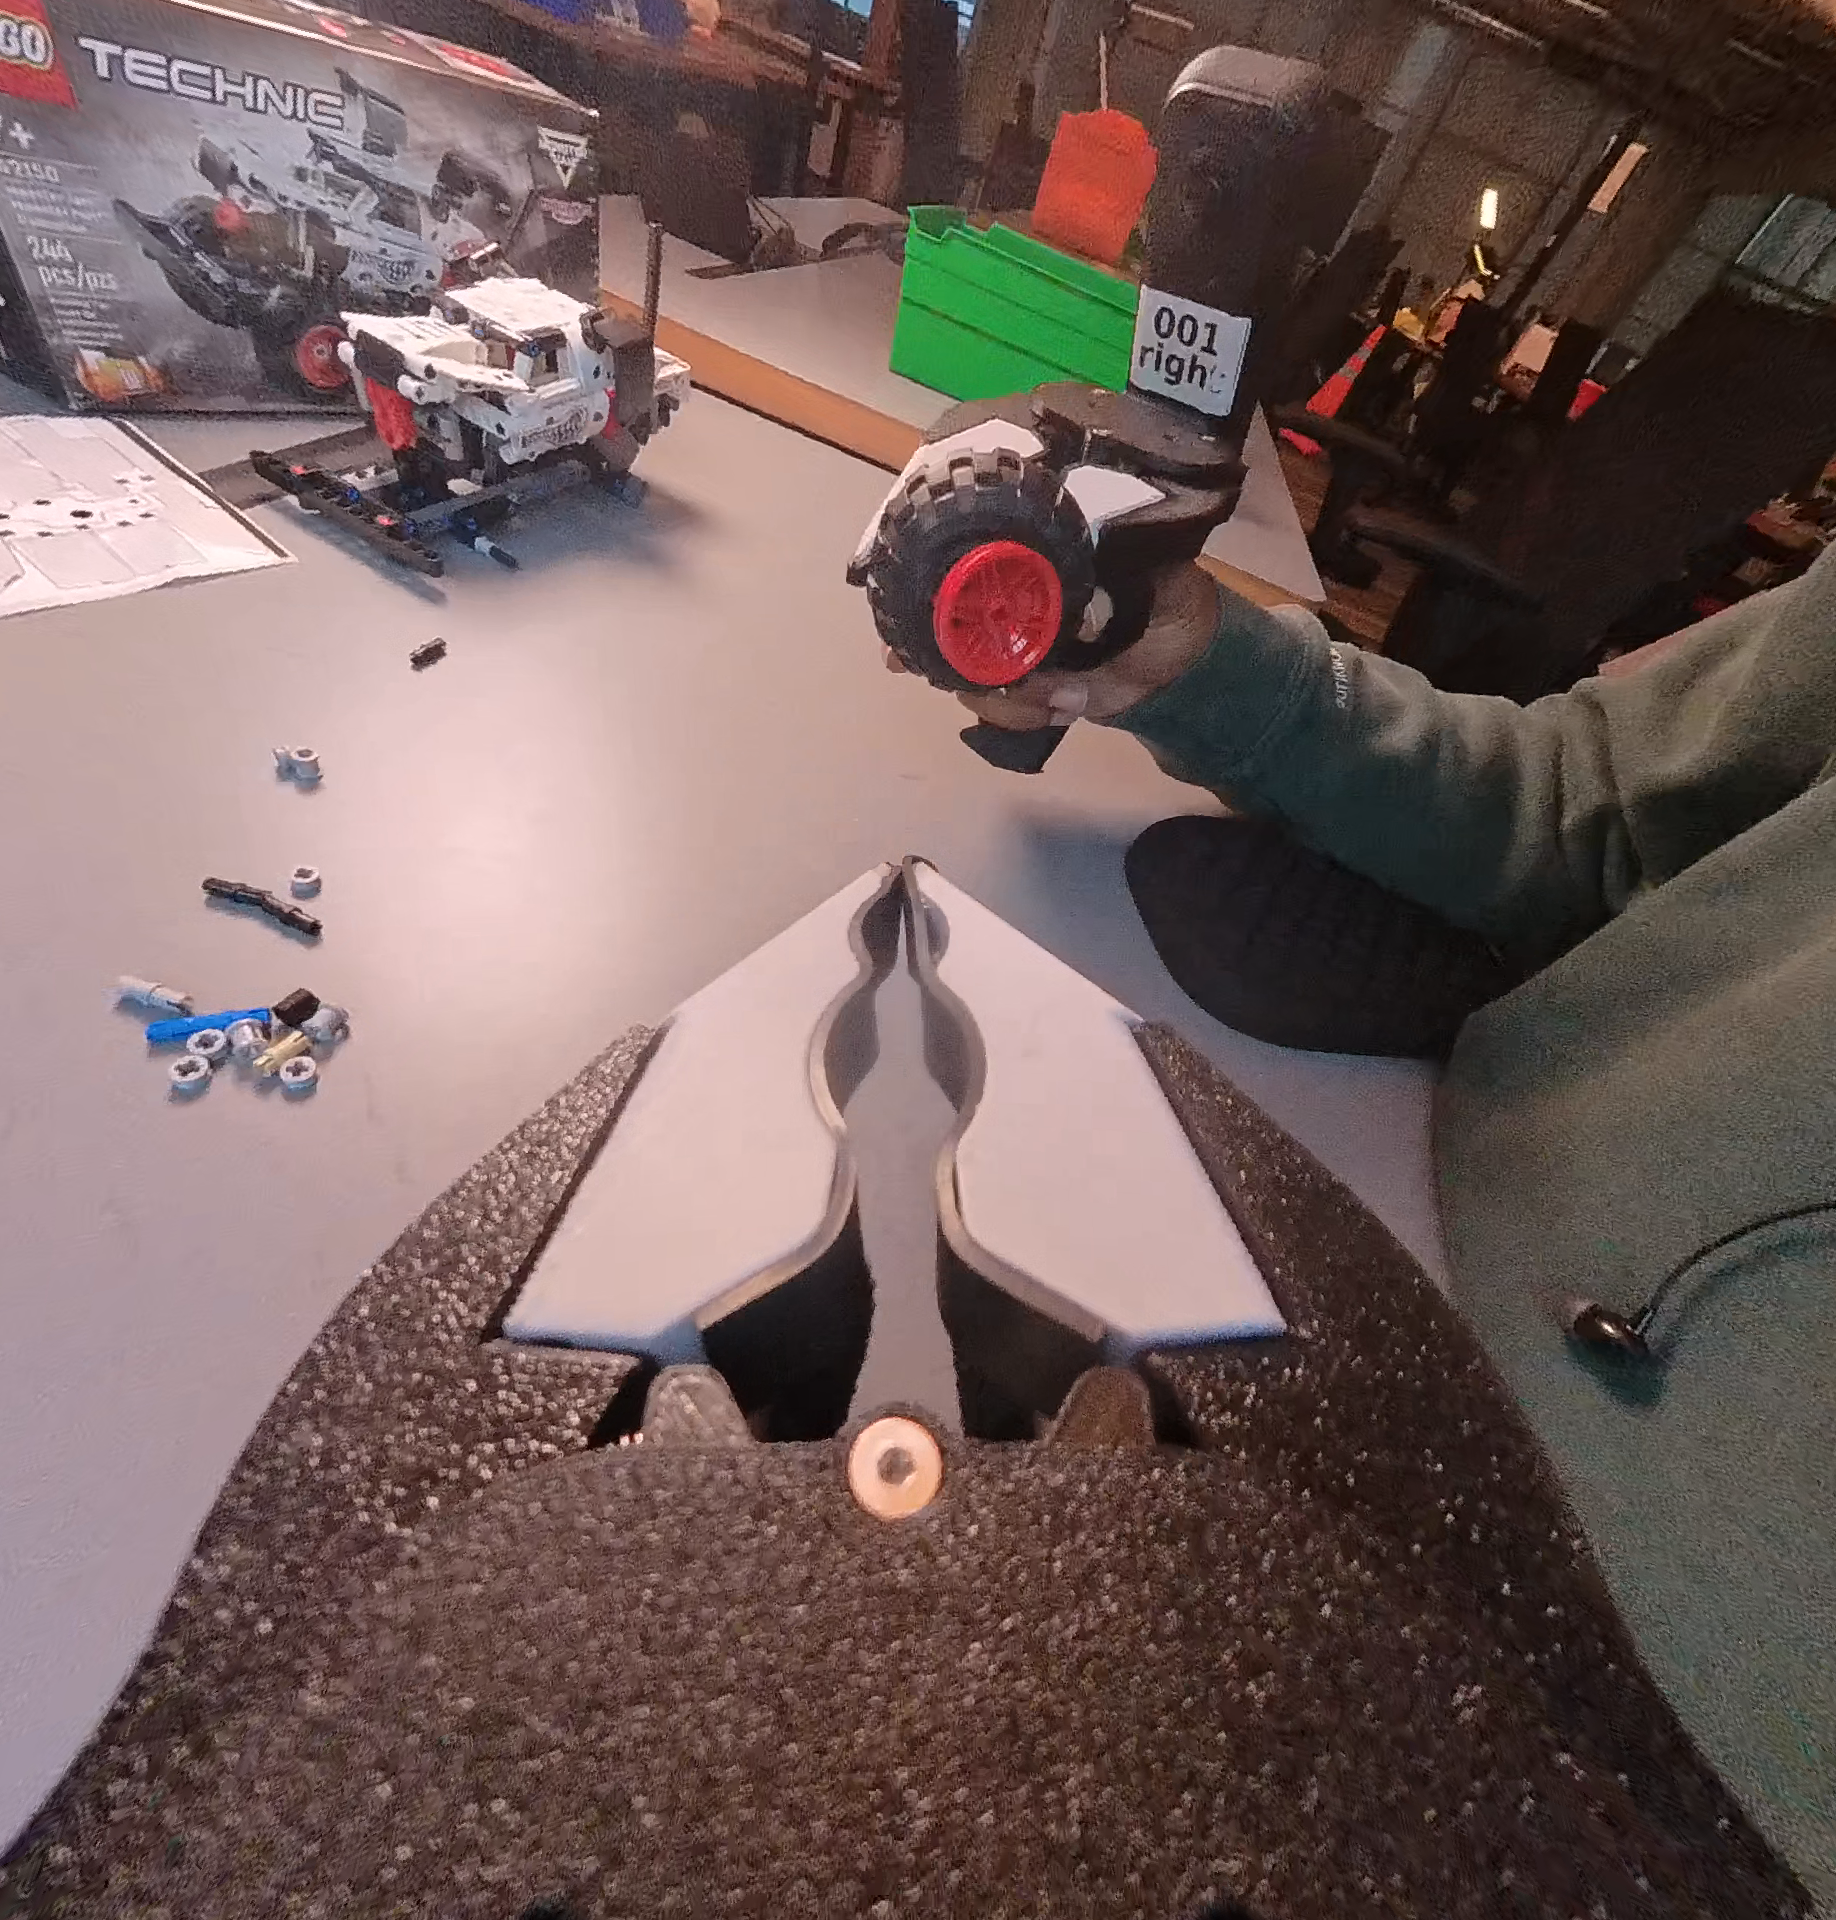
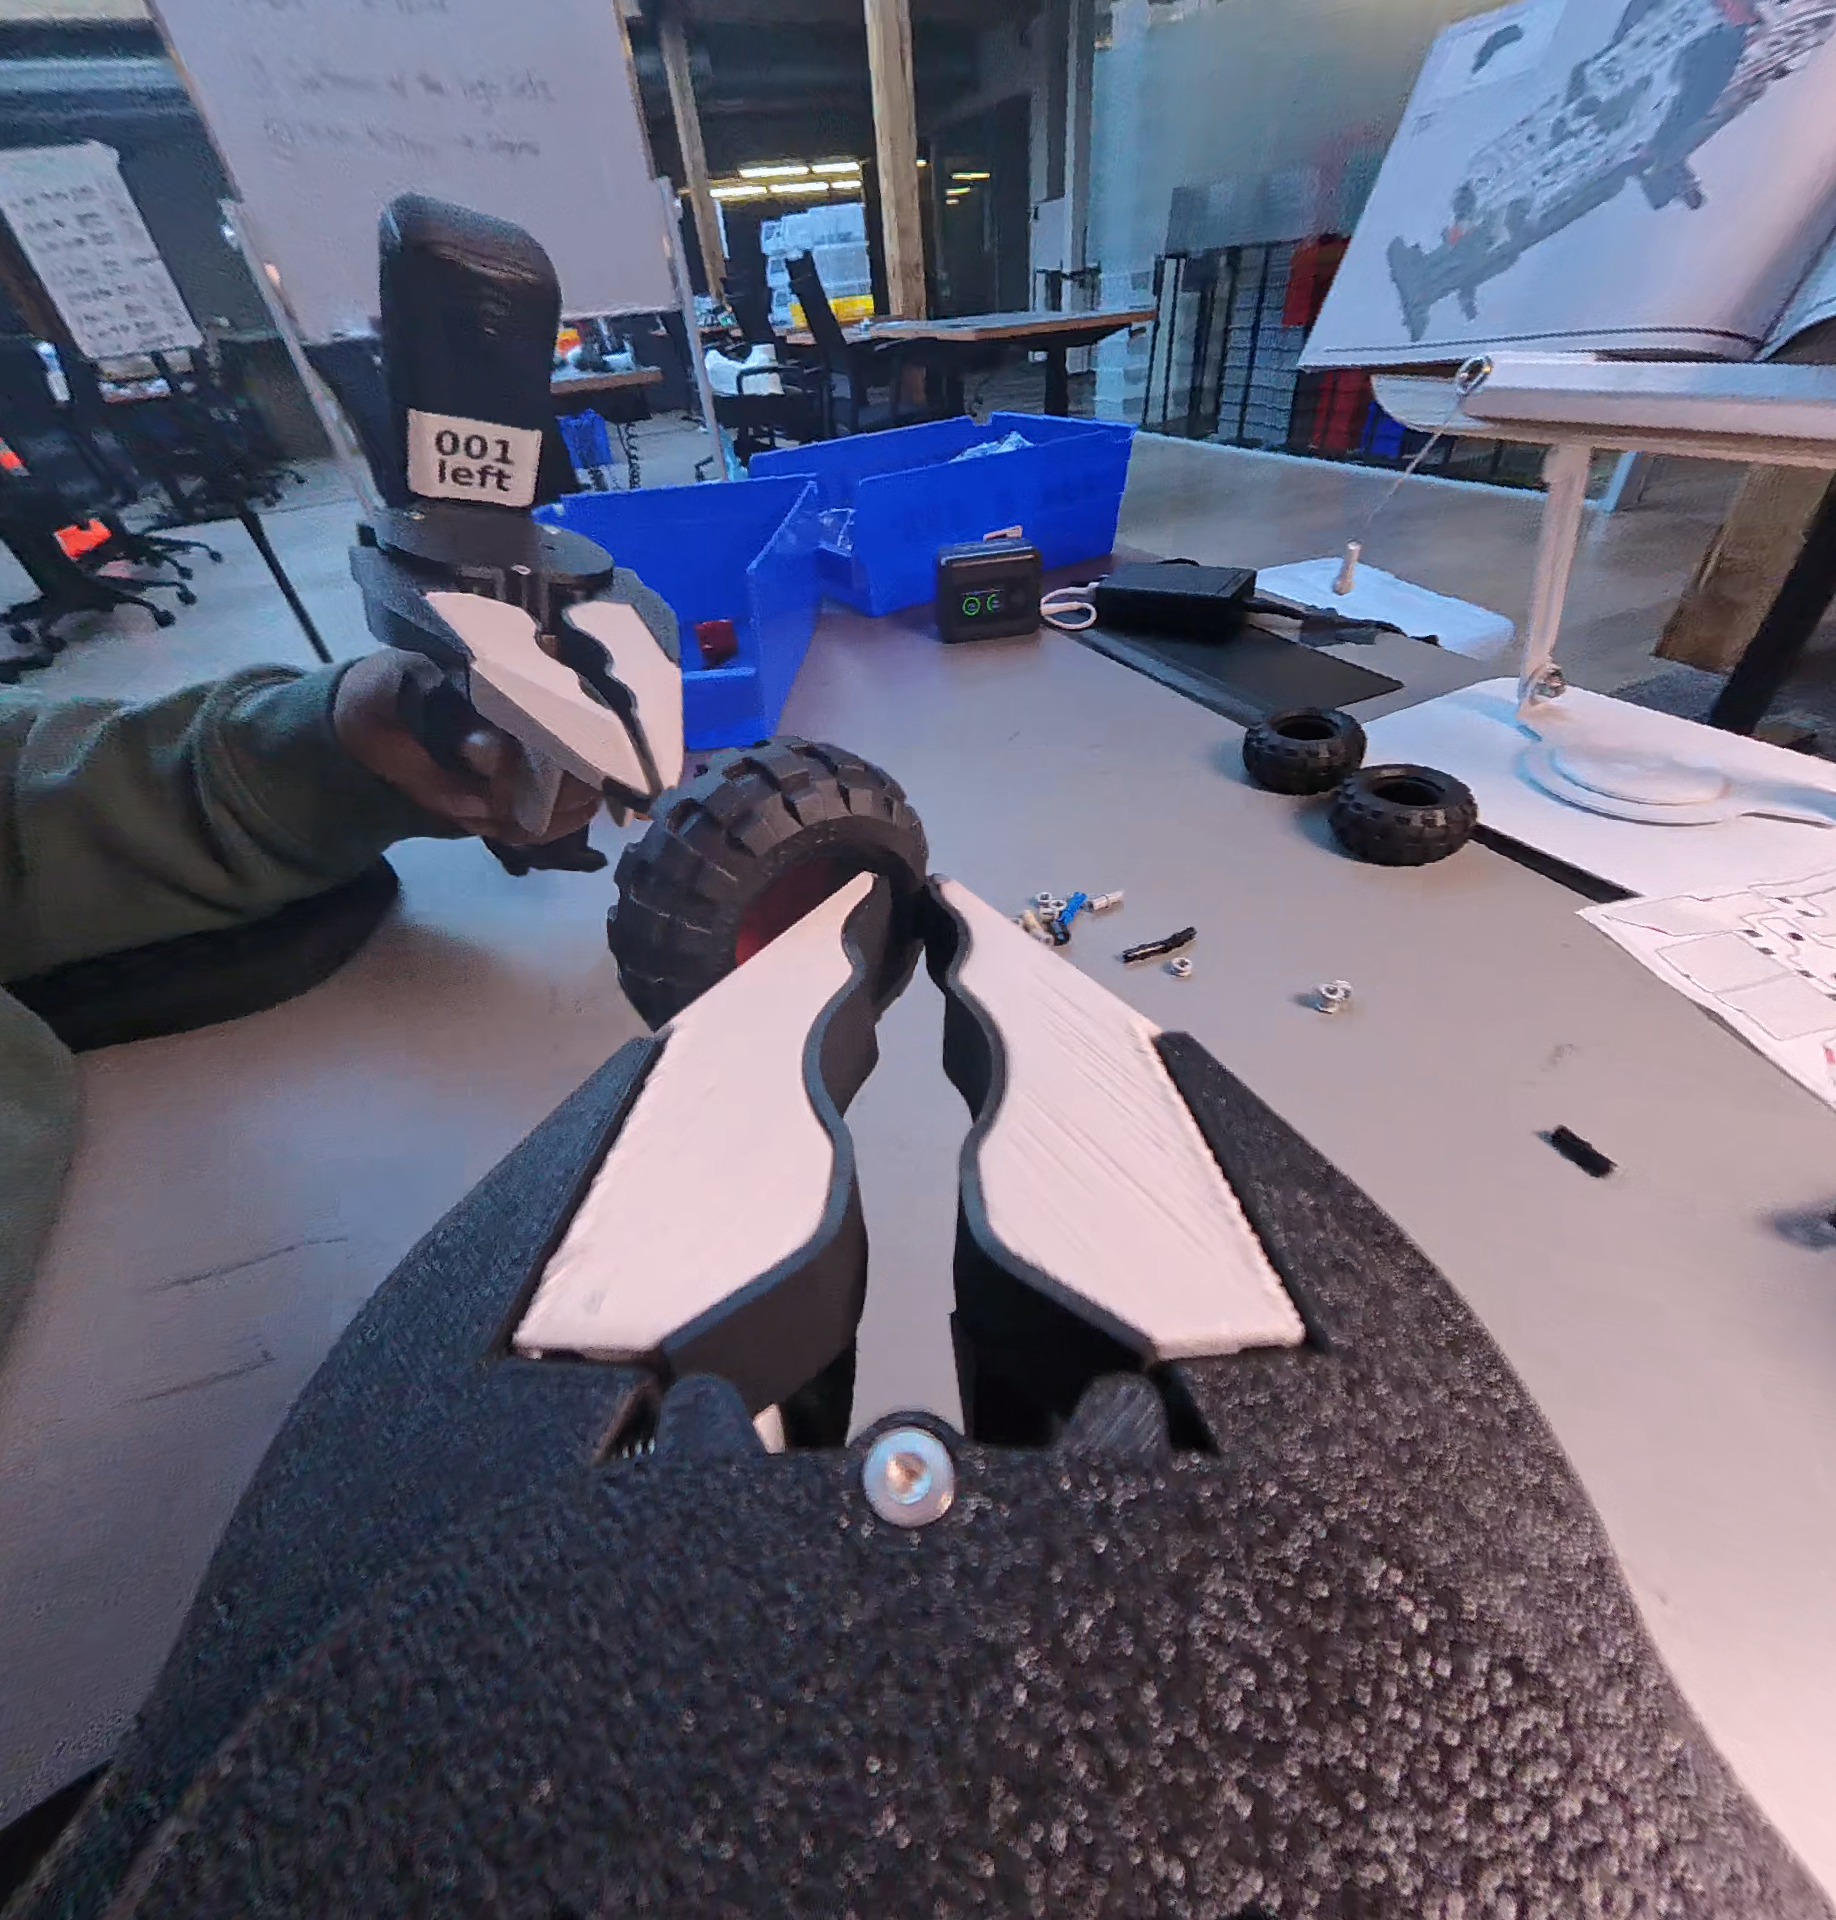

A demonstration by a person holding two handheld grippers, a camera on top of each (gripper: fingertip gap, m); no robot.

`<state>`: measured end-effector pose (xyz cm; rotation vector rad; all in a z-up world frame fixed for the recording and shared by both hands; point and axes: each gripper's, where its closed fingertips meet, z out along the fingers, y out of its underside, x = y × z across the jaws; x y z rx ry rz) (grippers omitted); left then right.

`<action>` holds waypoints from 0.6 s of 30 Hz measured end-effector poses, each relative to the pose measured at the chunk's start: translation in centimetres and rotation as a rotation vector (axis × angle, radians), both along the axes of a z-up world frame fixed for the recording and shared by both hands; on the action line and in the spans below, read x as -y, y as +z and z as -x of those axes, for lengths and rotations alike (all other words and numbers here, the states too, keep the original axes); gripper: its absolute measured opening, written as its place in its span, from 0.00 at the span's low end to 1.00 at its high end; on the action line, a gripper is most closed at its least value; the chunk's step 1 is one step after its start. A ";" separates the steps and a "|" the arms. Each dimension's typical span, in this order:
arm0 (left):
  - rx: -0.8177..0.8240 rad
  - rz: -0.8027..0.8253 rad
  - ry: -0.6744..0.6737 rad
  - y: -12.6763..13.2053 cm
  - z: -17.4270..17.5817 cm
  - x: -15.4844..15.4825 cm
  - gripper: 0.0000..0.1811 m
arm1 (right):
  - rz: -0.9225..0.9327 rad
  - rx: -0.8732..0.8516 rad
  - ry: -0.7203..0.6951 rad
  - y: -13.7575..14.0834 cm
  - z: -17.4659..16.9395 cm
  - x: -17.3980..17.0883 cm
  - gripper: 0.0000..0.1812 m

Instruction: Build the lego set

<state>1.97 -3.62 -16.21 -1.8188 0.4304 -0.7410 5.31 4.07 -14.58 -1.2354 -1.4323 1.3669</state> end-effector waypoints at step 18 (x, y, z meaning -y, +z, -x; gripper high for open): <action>-0.664 -0.220 0.083 -2.1 -2.3 -1.3 0.16 | 0.358 0.333 0.095 -5.1 3.0 4.4 0.02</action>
